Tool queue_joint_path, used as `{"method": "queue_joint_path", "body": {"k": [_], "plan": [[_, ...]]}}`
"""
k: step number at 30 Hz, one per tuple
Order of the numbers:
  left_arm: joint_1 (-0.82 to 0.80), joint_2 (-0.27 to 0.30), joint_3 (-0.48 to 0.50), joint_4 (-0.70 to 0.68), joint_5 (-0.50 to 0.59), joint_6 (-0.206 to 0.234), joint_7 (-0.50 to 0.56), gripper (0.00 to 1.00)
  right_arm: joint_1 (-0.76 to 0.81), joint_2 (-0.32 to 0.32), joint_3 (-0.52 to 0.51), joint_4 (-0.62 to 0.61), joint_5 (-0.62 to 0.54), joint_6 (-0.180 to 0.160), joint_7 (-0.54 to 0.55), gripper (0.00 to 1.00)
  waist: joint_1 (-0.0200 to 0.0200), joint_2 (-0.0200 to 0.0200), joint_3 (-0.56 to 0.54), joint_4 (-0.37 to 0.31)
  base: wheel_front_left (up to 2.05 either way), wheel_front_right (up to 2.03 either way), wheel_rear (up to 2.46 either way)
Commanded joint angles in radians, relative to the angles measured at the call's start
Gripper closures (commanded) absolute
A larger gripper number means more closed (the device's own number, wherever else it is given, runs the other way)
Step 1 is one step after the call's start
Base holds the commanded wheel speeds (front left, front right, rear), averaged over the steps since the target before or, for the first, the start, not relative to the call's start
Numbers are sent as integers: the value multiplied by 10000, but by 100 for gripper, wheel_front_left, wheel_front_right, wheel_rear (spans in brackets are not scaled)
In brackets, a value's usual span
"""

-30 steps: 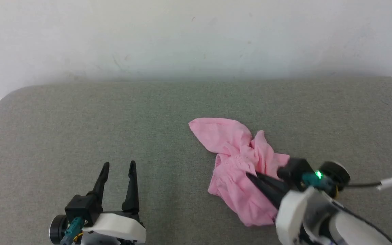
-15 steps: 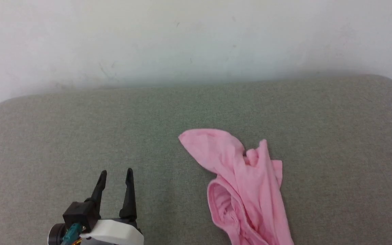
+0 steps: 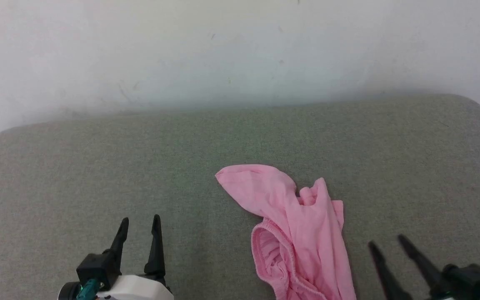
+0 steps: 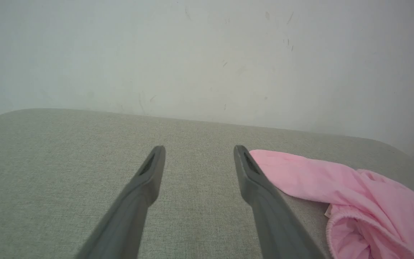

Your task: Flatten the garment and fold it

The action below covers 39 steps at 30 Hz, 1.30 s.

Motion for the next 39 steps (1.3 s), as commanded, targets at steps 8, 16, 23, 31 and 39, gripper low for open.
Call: {"method": "queue_joint_path", "body": {"k": [8,16,23,31,39], "plan": [[-41,-8,-23,128,100,-83,-47,0,-491,1360,-1810,496,-1415,-9,-786,0,1,0,49,134,0,0,0],[-638,-97,-800,451,-75,-364,1089,0,-663,1557,-2060,660,-1746,-9,-774,0,1,0,231,233,0,0,0],[-2447,-213,-2901,1261,-283,-1098,3529,0,-921,1526,-1795,653,-1750,-9,-526,0,1,0,604,145,0,0,0],[-3973,-233,-4535,3183,-713,-1407,5511,0,-1224,1340,-1476,795,-1587,-9,-541,0,1,0,928,-355,0,0,0],[-4414,-176,-5146,4608,-1090,-1504,6383,100,-1240,1326,-1459,1109,-1440,-9,-653,0,1,0,931,-623,0,0,0]]}}
